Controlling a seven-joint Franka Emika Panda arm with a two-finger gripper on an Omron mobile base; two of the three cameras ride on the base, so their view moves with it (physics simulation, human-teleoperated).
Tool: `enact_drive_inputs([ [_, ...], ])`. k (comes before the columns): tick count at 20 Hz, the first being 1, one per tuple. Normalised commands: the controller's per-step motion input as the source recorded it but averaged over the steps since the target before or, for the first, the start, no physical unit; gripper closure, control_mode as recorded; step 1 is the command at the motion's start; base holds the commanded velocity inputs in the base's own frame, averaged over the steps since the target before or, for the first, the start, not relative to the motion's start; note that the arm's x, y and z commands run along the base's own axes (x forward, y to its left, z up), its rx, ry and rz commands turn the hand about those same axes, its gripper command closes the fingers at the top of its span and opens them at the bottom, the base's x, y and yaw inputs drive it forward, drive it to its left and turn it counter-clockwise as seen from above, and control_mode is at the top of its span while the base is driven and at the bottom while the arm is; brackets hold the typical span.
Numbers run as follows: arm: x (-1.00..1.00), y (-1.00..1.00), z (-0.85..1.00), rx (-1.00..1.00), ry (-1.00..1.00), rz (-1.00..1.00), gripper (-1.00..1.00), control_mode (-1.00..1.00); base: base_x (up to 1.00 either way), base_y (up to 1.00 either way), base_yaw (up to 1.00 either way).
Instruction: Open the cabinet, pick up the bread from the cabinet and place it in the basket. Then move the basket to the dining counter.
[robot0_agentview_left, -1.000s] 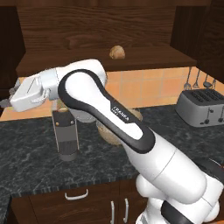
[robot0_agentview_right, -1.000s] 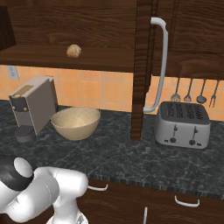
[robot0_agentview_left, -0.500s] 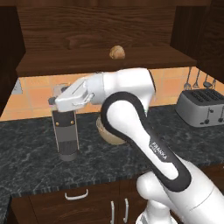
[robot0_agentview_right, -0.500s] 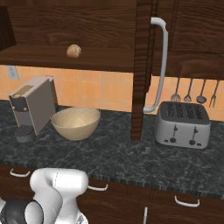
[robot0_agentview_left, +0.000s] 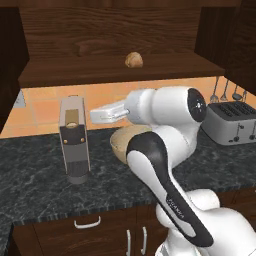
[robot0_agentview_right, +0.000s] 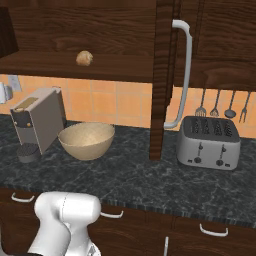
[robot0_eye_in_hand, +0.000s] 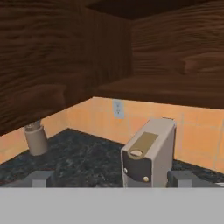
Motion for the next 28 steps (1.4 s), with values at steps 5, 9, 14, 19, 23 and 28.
enact_drive_inputs([
  [5,0.33,-0.84,0.25,-0.12,0.28,-0.58,-1.00,-1.00,0.00,0.00,0.00],
  [9,0.08,-0.97,0.00,-0.07,0.14,-0.30,-1.00,-1.00,0.00,0.00,0.00],
  [14,0.45,-0.84,0.00,0.06,0.00,0.11,-1.00,-1.00,0.00,0.00,0.00],
  [19,0.64,-0.45,0.00,0.05,0.00,0.20,-1.00,-1.00,0.00,0.00,0.00],
  [23,0.42,-0.21,0.00,-0.04,0.00,-0.05,-1.00,-1.00,0.00,0.00,0.00],
  [28,0.63,-0.01,0.00,-0.09,0.00,-0.20,-1.00,-1.00,0.00,0.00,0.00],
])
